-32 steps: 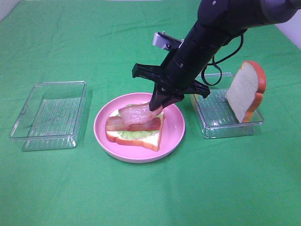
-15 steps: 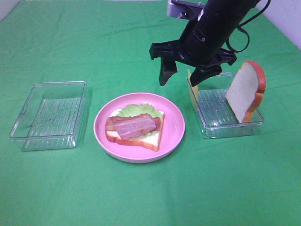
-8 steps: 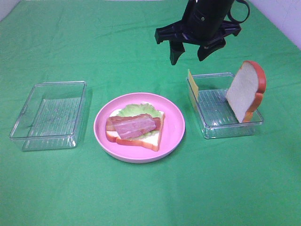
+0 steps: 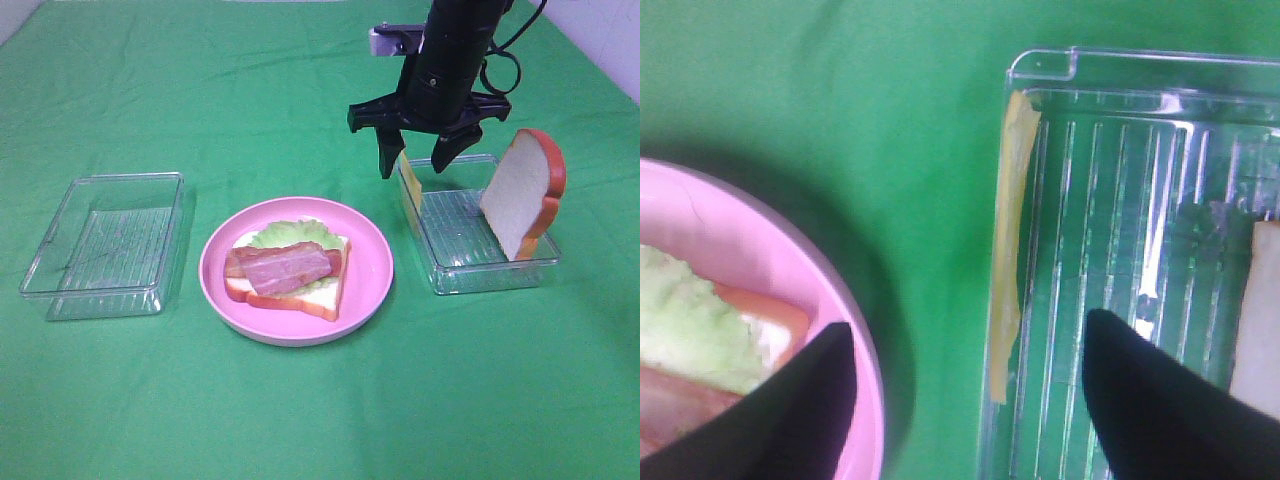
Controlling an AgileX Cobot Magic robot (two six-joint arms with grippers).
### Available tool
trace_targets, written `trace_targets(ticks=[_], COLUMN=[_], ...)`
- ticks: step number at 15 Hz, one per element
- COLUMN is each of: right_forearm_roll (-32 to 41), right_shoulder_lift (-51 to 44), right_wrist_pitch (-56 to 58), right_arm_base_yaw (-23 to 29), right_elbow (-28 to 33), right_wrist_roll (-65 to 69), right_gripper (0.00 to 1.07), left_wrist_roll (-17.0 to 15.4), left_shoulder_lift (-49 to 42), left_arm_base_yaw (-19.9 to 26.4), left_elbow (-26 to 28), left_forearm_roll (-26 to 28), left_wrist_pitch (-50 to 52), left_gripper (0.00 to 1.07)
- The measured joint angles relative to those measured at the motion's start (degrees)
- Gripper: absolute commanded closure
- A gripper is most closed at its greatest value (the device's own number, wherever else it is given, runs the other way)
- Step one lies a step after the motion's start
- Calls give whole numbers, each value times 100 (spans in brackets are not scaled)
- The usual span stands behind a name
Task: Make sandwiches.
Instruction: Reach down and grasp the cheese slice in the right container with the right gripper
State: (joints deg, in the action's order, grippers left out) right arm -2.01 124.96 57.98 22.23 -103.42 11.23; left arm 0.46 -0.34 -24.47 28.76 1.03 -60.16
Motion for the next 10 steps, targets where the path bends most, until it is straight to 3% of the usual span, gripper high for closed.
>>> trace_targets(ticks=[2, 7, 10], right_forearm_roll=[46, 46, 46], right_shoulder_lift=[92, 138, 258], right_wrist_pitch=[-52, -103, -103], right_arm_base_yaw=[-17, -23, -23], right_elbow=[0, 0, 0], right_wrist_roll=[-11, -86, -143], right_gripper=[55, 57, 74], left_wrist_roll=[0, 0, 0], left_shoulder_lift=[0, 0, 0], left_arm_base_yaw=[0, 0, 0], left_elbow=[0, 0, 0], left_forearm_roll=[0, 0, 0], left_wrist_pitch=[0, 0, 0], left_gripper=[27, 27, 27])
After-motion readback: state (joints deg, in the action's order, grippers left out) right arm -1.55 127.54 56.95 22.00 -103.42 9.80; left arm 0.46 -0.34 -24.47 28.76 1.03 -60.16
